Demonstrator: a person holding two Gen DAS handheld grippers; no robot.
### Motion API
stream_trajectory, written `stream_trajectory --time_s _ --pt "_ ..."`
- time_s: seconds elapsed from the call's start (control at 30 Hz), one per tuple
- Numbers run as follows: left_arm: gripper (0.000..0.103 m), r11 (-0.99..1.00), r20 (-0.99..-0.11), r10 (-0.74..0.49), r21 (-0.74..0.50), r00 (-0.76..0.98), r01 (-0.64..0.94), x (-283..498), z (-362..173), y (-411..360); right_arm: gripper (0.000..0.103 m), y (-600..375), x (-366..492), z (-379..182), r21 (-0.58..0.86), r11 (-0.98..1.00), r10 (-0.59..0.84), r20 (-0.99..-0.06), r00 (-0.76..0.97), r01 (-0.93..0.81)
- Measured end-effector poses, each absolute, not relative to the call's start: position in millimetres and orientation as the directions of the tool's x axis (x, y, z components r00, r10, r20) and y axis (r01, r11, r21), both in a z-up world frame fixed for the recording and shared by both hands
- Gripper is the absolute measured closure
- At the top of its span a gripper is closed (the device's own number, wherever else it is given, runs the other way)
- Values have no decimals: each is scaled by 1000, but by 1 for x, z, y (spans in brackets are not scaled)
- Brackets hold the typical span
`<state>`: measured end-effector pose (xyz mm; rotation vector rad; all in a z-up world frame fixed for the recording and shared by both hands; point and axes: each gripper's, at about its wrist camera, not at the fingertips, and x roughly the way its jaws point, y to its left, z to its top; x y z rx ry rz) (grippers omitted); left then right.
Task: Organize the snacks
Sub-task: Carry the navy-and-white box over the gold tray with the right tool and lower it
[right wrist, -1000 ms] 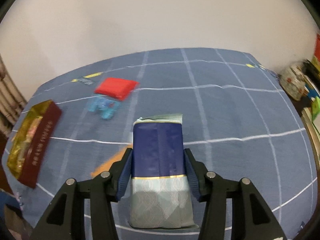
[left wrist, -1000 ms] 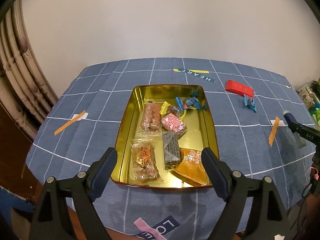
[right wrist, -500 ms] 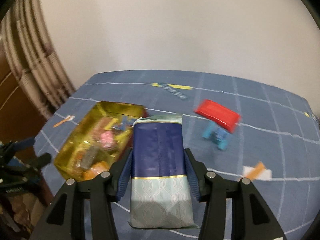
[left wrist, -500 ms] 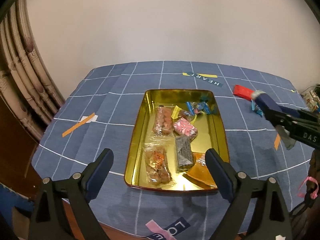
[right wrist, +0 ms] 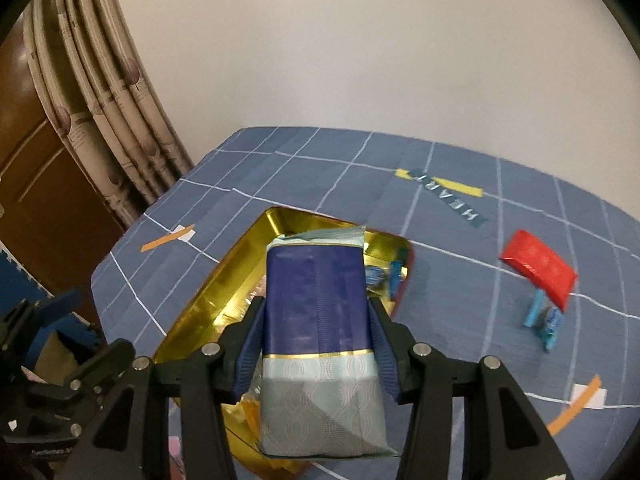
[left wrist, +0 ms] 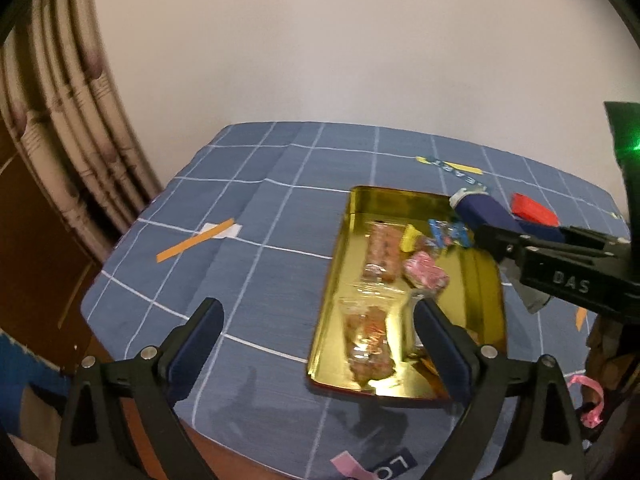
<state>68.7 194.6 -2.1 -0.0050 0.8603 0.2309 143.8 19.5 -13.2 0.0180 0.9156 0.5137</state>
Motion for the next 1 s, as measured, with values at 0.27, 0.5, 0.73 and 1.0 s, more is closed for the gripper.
stream_trajectory --time_s 0.27,0.5,0.73,1.0 --pt "8 967 -756 229 103 613 -234 72 -6 204 52 59 172 -36 235 879 419 -795 438 -415" --pt "8 966 -761 220 83 610 -245 73 -6 209 52 78 189 -50 258 885 414 -816 404 -387" --pt "7 963 -765 237 102 599 -251 75 -8 209 48 95 190 -53 234 882 407 -816 409 -410" --pt "7 962 -759 251 129 601 -239 74 -9 203 45 72 177 -32 316 854 498 -728 472 -413"
